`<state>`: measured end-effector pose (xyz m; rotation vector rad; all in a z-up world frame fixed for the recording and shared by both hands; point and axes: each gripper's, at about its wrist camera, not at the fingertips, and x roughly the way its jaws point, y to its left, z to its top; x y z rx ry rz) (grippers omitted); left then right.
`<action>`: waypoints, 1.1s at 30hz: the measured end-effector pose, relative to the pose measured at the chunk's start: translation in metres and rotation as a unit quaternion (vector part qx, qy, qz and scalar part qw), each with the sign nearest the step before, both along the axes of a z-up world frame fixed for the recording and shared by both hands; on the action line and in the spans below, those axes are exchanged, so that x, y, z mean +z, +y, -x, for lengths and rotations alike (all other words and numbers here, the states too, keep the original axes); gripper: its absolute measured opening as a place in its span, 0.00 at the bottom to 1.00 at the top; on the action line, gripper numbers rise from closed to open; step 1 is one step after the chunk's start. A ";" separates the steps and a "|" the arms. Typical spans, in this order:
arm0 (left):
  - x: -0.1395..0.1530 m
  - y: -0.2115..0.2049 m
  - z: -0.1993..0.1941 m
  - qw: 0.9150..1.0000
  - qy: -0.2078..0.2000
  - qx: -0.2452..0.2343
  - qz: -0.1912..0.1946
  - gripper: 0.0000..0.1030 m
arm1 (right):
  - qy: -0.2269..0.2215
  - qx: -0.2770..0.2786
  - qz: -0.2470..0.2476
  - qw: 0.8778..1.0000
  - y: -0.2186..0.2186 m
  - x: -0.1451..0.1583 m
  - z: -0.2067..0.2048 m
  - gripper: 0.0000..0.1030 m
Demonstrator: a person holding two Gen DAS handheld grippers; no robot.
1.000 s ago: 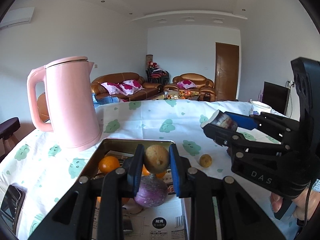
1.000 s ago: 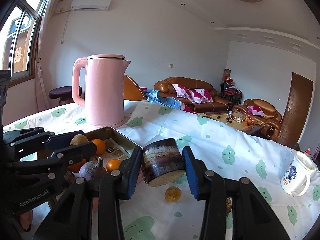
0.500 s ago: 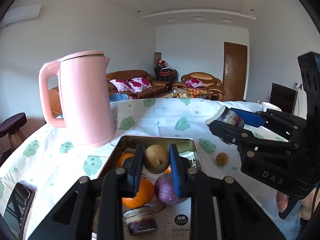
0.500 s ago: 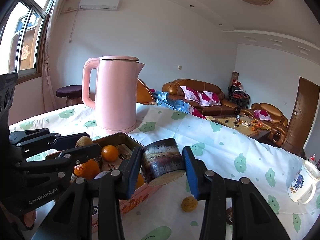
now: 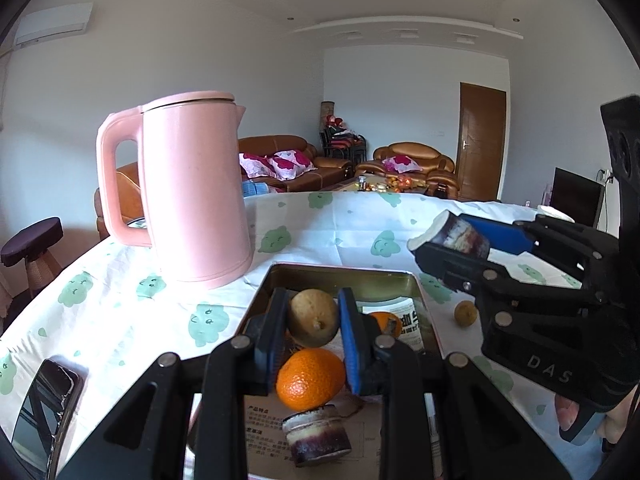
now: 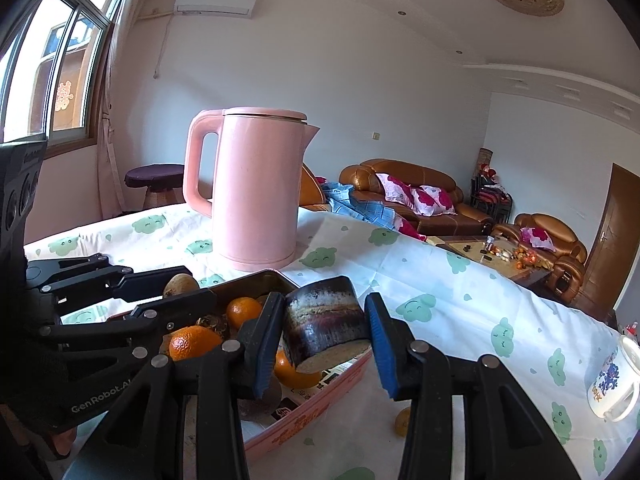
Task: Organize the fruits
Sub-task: 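Carry the yellowish fruit and the dark jar toward the pink tin with both tools, then lower the jar into the tin and open the right tool while the left tool drops the fruit in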
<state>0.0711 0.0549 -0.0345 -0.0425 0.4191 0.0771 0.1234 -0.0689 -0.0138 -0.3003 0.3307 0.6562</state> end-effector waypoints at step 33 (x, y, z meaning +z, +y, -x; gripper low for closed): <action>-0.008 0.037 0.000 0.999 0.036 0.005 0.023 0.26 | 0.035 0.044 0.031 0.998 0.033 -0.022 0.016 0.43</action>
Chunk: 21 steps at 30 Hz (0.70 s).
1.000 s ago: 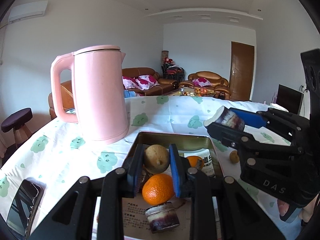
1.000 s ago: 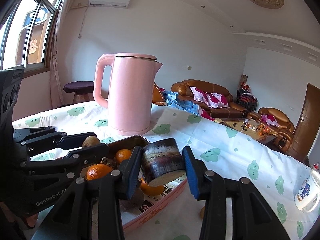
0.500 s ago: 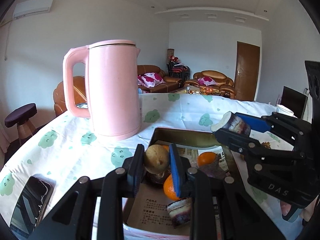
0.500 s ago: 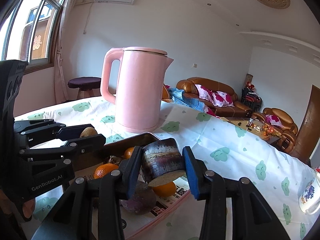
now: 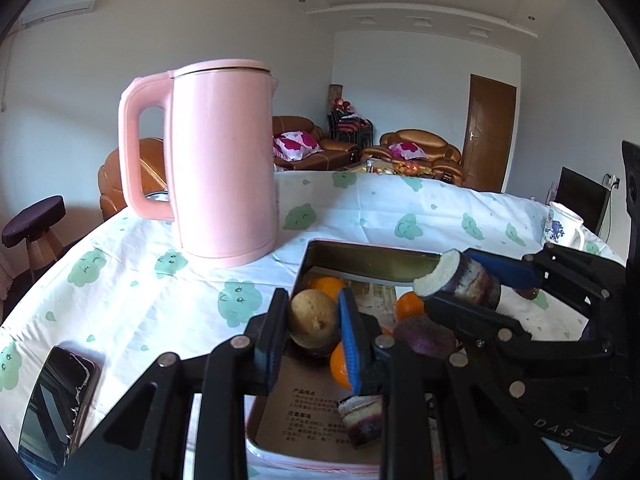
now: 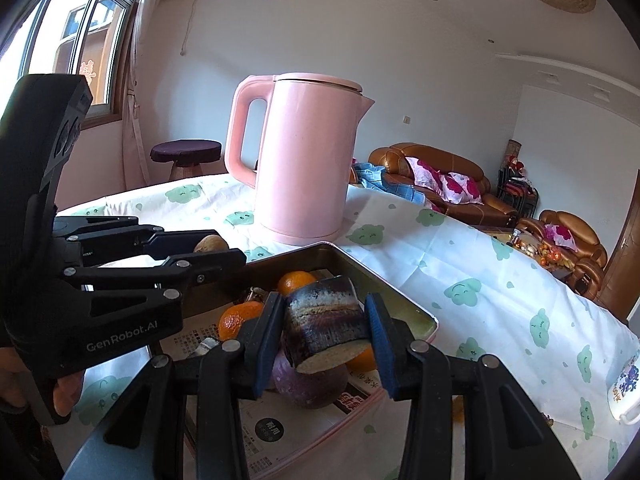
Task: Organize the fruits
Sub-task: 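Lower the jar into the tin and open the right tool while the left tool drops the fruit in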
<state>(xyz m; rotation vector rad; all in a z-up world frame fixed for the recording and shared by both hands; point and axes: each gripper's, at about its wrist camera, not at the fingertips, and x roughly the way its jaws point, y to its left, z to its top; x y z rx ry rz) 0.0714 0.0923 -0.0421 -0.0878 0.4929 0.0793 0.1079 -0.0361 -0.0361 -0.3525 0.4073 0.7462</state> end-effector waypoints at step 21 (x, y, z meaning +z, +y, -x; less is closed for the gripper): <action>-0.004 0.000 0.003 1.000 0.019 0.006 -0.014 0.36 | 0.034 0.037 0.029 0.998 -0.002 -0.016 0.014 0.43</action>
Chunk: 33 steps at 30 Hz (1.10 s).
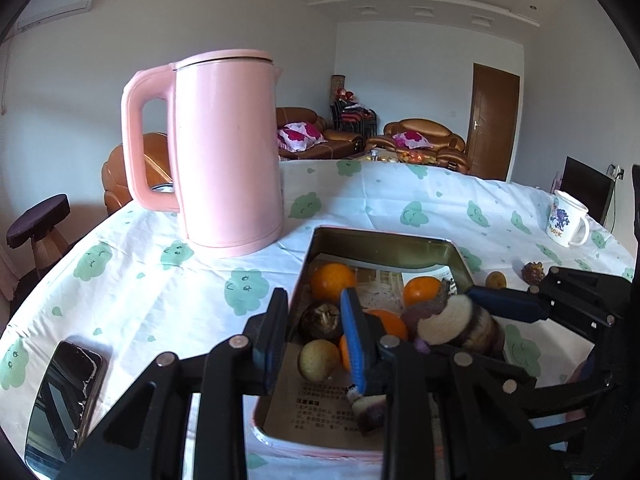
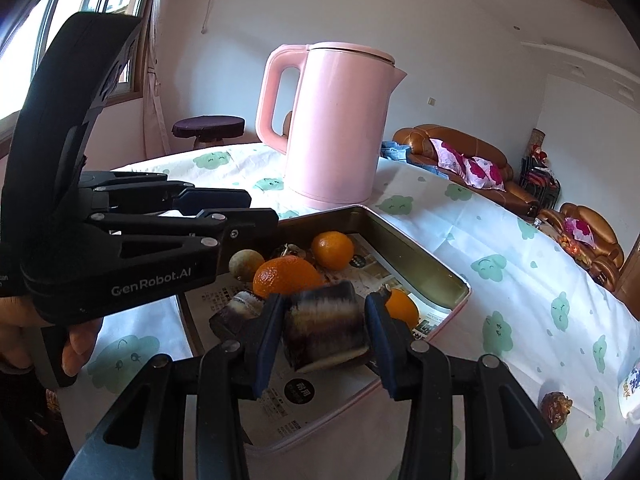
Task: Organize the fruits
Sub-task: 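Lower the jar into the tin and open the right tool while the left tool drops the fruit in, then withdraw both tools from the tin toward the fruits on the table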
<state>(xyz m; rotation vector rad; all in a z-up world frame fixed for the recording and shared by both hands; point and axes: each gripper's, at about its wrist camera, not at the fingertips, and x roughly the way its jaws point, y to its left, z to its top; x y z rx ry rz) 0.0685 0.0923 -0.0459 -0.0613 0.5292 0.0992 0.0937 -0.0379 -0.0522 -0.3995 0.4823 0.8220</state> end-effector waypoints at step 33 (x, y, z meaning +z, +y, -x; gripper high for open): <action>0.033 -0.148 -0.040 0.993 -0.022 -0.103 -0.052 0.81 | 0.061 -0.277 -0.037 0.958 -0.177 0.006 -0.105 0.52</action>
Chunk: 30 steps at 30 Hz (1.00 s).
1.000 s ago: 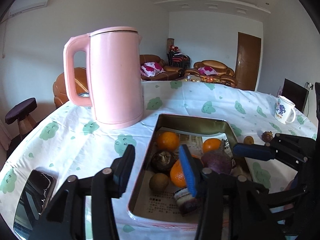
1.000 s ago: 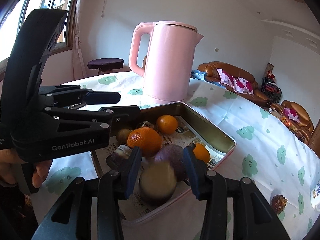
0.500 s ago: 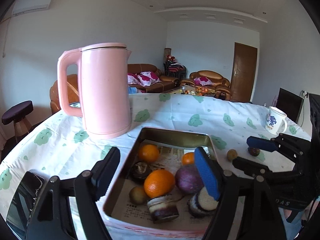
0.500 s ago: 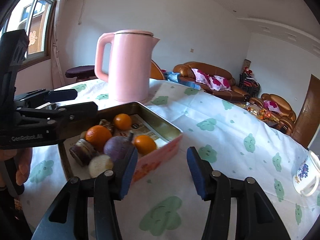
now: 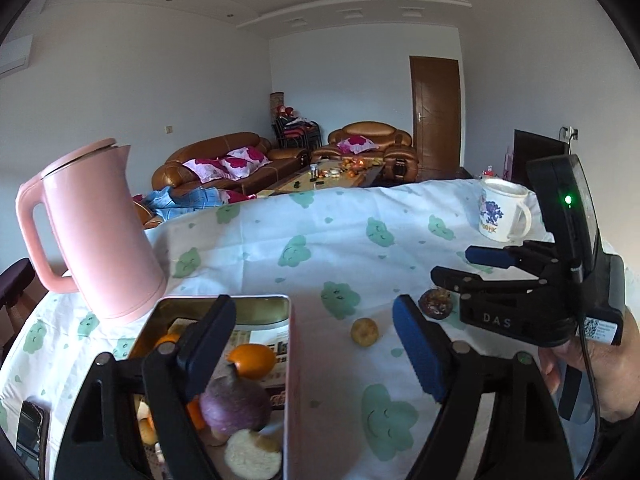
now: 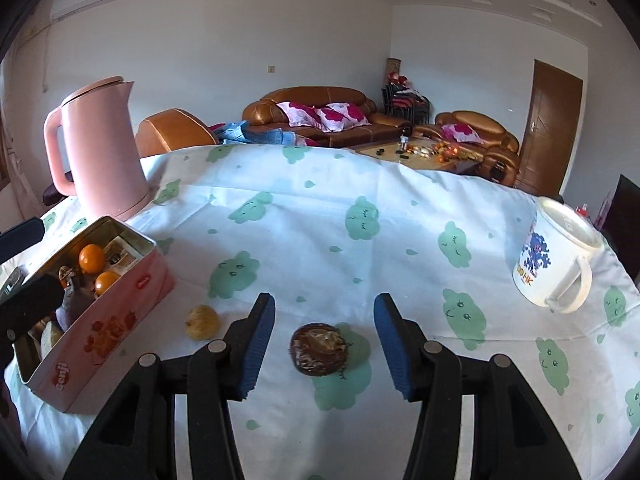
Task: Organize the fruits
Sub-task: 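Withdraw both tools from the tin toward the fruits on the table, then grasp a small yellow fruit with the left tool while the right tool grasps a brown round fruit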
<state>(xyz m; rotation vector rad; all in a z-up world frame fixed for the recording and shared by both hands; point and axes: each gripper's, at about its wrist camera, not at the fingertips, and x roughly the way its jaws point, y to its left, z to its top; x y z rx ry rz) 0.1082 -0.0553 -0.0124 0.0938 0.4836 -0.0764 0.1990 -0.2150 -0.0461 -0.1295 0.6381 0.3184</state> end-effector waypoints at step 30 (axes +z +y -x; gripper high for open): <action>-0.034 -0.024 -0.047 0.997 0.064 -0.003 -0.037 0.78 | 0.115 0.008 -0.017 0.993 -0.005 -0.037 -0.036 0.40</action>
